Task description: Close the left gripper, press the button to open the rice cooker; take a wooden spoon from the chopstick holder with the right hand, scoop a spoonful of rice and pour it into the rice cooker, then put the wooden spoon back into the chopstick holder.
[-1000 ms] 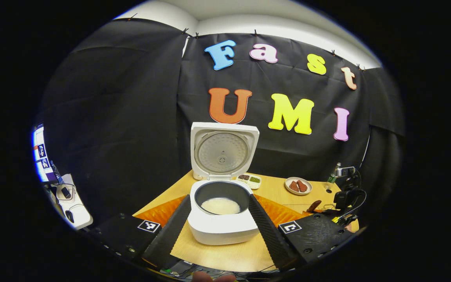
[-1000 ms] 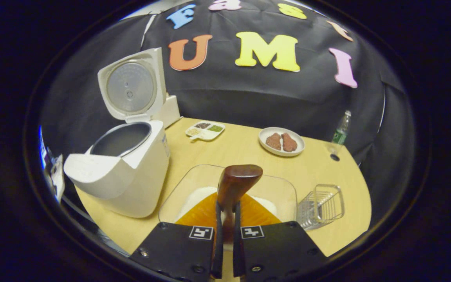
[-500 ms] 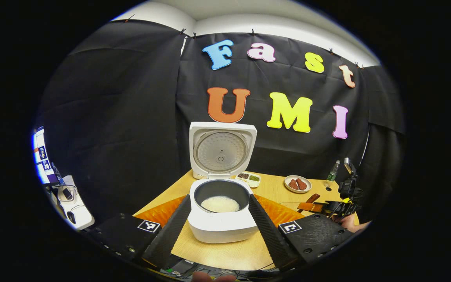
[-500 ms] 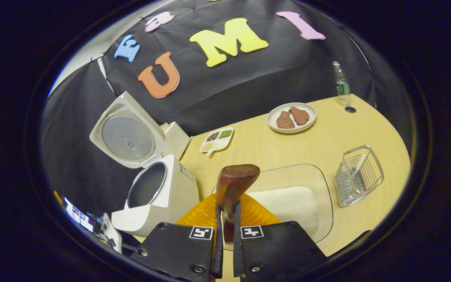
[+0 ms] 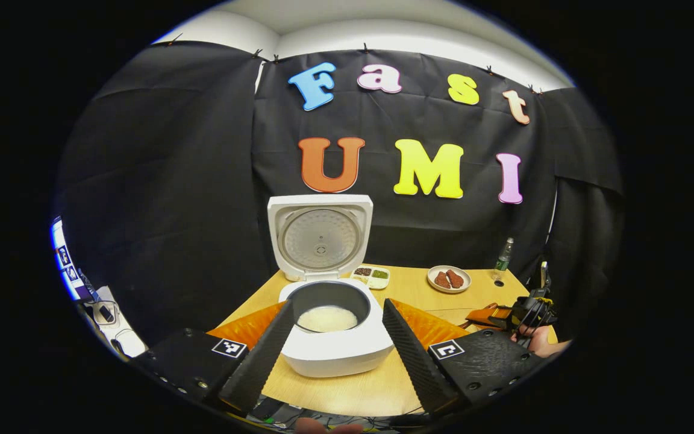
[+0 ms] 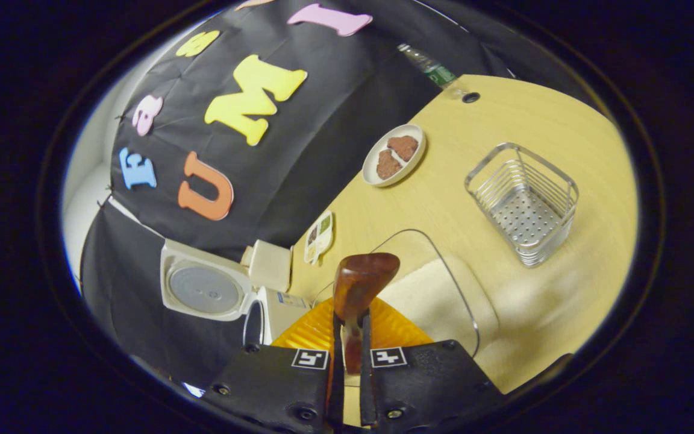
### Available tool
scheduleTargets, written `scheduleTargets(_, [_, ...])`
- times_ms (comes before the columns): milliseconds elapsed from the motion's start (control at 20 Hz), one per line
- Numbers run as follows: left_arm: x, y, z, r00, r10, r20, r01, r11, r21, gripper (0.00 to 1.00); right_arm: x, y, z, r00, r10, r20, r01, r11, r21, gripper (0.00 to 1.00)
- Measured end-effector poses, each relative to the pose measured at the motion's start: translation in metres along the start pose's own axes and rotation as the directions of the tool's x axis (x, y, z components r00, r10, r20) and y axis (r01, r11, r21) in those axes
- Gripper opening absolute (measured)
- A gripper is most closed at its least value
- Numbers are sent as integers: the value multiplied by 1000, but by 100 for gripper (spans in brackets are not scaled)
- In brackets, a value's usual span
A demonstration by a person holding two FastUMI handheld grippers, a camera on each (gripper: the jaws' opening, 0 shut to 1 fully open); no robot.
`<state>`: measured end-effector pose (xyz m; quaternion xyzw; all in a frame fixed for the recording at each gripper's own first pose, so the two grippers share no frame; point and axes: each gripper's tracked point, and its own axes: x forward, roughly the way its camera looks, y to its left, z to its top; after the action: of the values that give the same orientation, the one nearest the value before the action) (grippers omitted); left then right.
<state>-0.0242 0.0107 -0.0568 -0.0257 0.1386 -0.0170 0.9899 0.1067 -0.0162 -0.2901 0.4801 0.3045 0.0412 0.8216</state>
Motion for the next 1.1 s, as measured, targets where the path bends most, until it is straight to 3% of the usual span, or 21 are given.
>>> scheduleTargets(250, [10, -18, 12, 999, -49, 21, 48, 999, 16, 94, -32, -8, 39, 989, 86, 118, -112, 965, 239, 12])
scheduleTargets(400, [10, -22, 13, 998, -63, 22, 63, 998, 17, 94, -44, 6, 54, 975, 141, 171, -188, 933, 306, 12])
scheduleTargets(800, [0, -3, 14, 998, -28, 49, 27, 999, 35, 94, -29, 105, 56, 927, 335, 167, -373, 860, 347, 12])
scheduleTargets(1100, [-14, 16, 16, 994, -10, 106, 4, 999, 53, 94, 23, 199, 16, 911, 409, 50, -408, 879, 249, 12])
